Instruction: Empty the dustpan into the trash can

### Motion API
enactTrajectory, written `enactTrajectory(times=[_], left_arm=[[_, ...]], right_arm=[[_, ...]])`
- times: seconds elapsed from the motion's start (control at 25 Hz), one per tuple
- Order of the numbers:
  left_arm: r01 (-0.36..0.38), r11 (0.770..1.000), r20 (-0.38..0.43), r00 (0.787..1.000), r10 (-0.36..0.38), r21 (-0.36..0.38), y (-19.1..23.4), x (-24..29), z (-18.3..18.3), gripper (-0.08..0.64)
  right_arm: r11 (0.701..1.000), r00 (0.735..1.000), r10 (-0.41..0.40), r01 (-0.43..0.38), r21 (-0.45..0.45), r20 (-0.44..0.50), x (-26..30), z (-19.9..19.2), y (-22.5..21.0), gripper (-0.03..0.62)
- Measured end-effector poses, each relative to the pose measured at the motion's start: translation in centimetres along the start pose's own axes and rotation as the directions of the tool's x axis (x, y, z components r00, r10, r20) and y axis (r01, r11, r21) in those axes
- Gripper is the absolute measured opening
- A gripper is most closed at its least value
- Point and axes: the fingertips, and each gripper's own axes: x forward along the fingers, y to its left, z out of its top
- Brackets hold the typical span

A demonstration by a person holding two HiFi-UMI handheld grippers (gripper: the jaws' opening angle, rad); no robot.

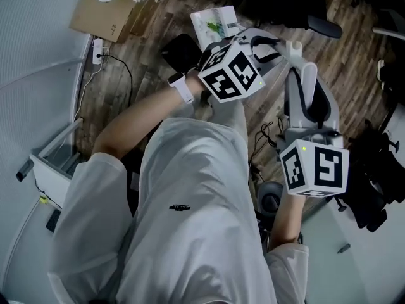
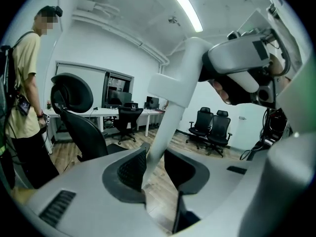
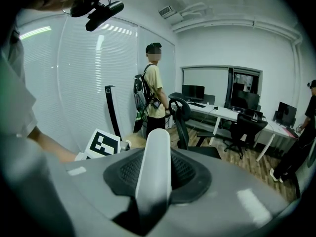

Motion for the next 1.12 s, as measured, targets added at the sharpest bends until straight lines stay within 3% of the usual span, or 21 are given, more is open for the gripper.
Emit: enactTrajectory(times=[0.24, 0.48, 0.72, 1.12], left_arm=[[-0.086, 0.996, 0.015, 0.996, 0.087, -0.039, 0.5, -1.9, 0.7, 0.118], [-0.189, 0.975, 0.022, 0.981, 0.193, -0.116, 1.5, -4.5, -0.6, 0.121], [-0.301, 0.94, 0.017, 0.951, 0.307, -0.162, 1.8, -7.4, -1.3, 0.121], [-0.455, 0.857, -0.013, 0.885, 0.466, -0.241, 1.3, -11.6, -4.8, 0.123]], right_arm=[[0.995, 0.997, 0.075, -0.074, -0.06, 0.012, -0.5, 1.0, 1.4, 0.124], [0.972, 0.982, 0.186, -0.182, -0.149, 0.012, 0.0, 0.6, 4.2, 0.124], [0.927, 0.958, 0.287, -0.276, -0.252, 0.007, -0.5, 0.9, 7.0, 0.124], [0.845, 0.905, 0.426, -0.399, -0.356, -0.004, -1.1, -1.4, 11.6, 0.124]])
